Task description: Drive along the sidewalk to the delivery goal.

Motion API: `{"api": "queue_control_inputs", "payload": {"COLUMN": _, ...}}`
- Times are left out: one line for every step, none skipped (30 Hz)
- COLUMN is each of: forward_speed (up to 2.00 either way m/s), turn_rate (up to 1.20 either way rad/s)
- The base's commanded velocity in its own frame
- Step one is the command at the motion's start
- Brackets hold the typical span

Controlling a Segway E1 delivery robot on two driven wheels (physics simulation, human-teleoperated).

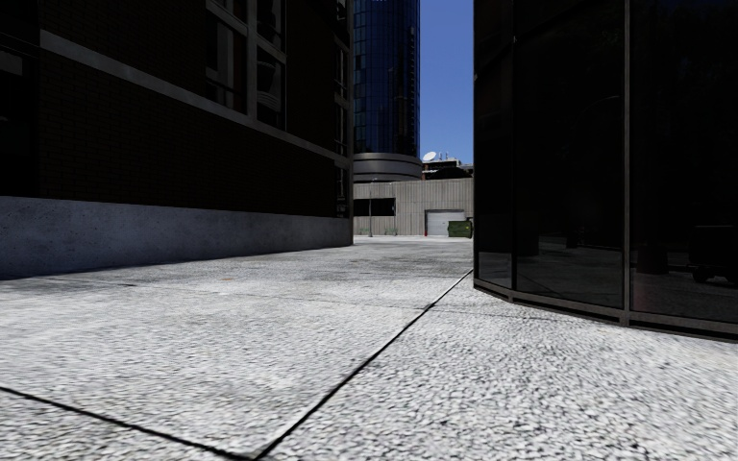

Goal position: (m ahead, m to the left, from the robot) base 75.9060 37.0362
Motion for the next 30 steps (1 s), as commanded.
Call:
{"api": "queue_control_inputs", "payload": {"forward_speed": 0.0, "turn_rate": 0.0}}
{"api": "queue_control_inputs", "payload": {"forward_speed": 0.0, "turn_rate": 0.0}}
{"api": "queue_control_inputs", "payload": {"forward_speed": 0.0, "turn_rate": 0.0}}
{"api": "queue_control_inputs", "payload": {"forward_speed": 0.0, "turn_rate": 0.0}}
{"api": "queue_control_inputs", "payload": {"forward_speed": 0.0, "turn_rate": 0.0}}
{"api": "queue_control_inputs", "payload": {"forward_speed": 0.0, "turn_rate": 0.0}}
{"api": "queue_control_inputs", "payload": {"forward_speed": 0.16, "turn_rate": 0.0}}
{"api": "queue_control_inputs", "payload": {"forward_speed": 0.0, "turn_rate": 0.0}}
{"api": "queue_control_inputs", "payload": {"forward_speed": 0.0, "turn_rate": 0.0}}
{"api": "queue_control_inputs", "payload": {"forward_speed": 0.0, "turn_rate": 0.0}}
{"api": "queue_control_inputs", "payload": {"forward_speed": 0.0, "turn_rate": 0.0}}
{"api": "queue_control_inputs", "payload": {"forward_speed": 0.0, "turn_rate": 0.0}}
{"api": "queue_control_inputs", "payload": {"forward_speed": 0.0, "turn_rate": 0.0}}
{"api": "queue_control_inputs", "payload": {"forward_speed": 0.05, "turn_rate": 0.0}}
{"api": "queue_control_inputs", "payload": {"forward_speed": 0.4, "turn_rate": 0.0}}
{"api": "queue_control_inputs", "payload": {"forward_speed": 0.4, "turn_rate": 0.0}}
{"api": "queue_control_inputs", "payload": {"forward_speed": 1.25, "turn_rate": 0.0}}
{"api": "queue_control_inputs", "payload": {"forward_speed": 2.0, "turn_rate": 0.0}}
{"api": "queue_control_inputs", "payload": {"forward_speed": 2.0, "turn_rate": 0.0}}
{"api": "queue_control_inputs", "payload": {"forward_speed": 2.0, "turn_rate": 0.0}}
{"api": "queue_control_inputs", "payload": {"forward_speed": 2.0, "turn_rate": 0.0}}
{"api": "queue_control_inputs", "payload": {"forward_speed": 2.0, "turn_rate": 0.0}}
{"api": "queue_control_inputs", "payload": {"forward_speed": 2.0, "turn_rate": 0.0}}
{"api": "queue_control_inputs", "payload": {"forward_speed": 2.0, "turn_rate": 0.0}}
{"api": "queue_control_inputs", "payload": {"forward_speed": 0.0, "turn_rate": 0.0}}
{"api": "queue_control_inputs", "payload": {"forward_speed": 0.0, "turn_rate": 0.0}}
{"api": "queue_control_inputs", "payload": {"forward_speed": 0.0, "turn_rate": 0.0}}
{"api": "queue_control_inputs", "payload": {"forward_speed": 0.0, "turn_rate": 0.0}}
{"api": "queue_control_inputs", "payload": {"forward_speed": 0.0, "turn_rate": 0.0}}
{"api": "queue_control_inputs", "payload": {"forward_speed": 0.0, "turn_rate": 0.0}}
